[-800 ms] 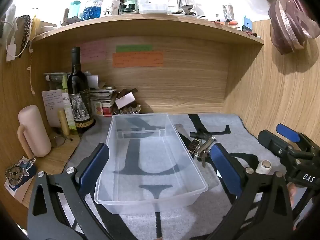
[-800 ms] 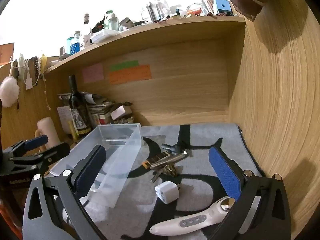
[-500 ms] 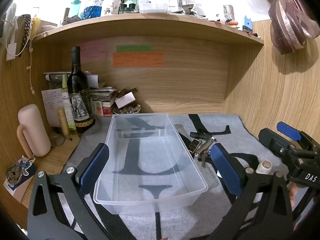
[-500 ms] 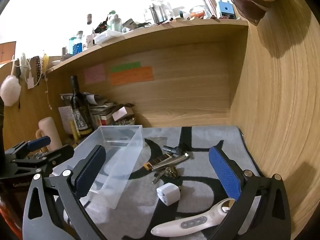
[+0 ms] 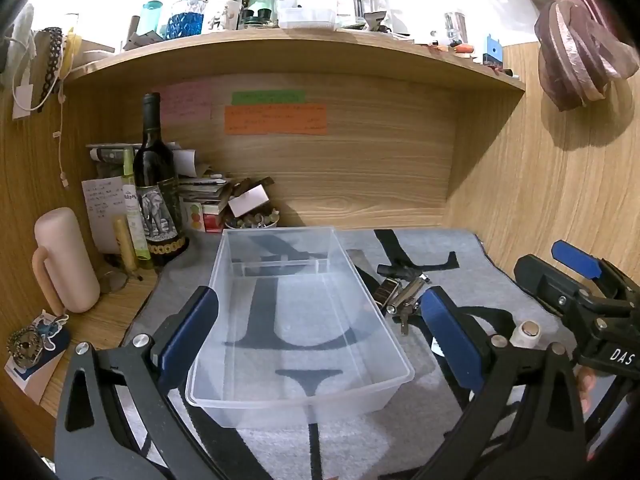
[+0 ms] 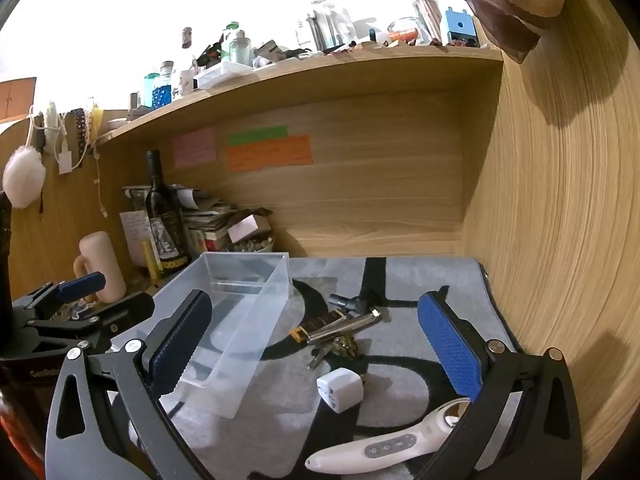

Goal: Organize rigid objects

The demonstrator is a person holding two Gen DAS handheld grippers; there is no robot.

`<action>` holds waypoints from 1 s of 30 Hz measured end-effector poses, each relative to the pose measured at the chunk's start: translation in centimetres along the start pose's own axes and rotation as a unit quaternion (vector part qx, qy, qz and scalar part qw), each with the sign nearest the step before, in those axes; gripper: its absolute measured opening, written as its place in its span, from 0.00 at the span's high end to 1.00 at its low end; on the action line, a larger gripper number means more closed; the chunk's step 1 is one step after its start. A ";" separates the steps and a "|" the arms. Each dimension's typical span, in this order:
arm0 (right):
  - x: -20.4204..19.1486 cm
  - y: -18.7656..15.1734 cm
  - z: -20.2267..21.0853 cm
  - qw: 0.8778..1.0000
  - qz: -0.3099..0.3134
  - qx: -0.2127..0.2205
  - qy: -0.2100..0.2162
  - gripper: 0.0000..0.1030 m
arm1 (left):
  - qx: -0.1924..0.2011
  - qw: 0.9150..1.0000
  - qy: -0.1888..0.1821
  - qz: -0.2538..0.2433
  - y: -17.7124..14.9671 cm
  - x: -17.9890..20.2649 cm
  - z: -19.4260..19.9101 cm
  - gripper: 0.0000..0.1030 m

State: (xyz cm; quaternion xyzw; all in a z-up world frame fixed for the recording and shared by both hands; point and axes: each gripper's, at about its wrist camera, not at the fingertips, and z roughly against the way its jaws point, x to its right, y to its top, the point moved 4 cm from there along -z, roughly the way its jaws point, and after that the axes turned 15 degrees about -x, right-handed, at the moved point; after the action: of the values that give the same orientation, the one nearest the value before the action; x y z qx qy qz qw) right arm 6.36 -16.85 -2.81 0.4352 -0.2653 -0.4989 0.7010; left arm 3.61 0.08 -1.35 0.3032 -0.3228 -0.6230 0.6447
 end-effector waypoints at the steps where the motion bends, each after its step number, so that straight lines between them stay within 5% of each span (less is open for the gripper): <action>1: 0.0 -0.1 0.0 1.000 0.000 0.001 0.000 0.00 | 0.000 1.000 0.000 0.000 0.0 0.0 0.0 0.00; 30: -0.1 -0.2 -0.1 1.000 0.003 -0.002 0.000 0.00 | 0.001 1.000 -0.002 0.003 -0.4 0.0 0.2 0.00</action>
State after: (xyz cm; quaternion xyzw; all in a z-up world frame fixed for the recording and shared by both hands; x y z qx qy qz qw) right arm 6.33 -16.72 -3.03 0.4329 -0.2651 -0.4975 0.7035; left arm 3.22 0.10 -1.53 0.3016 -0.3256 -0.6212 0.6459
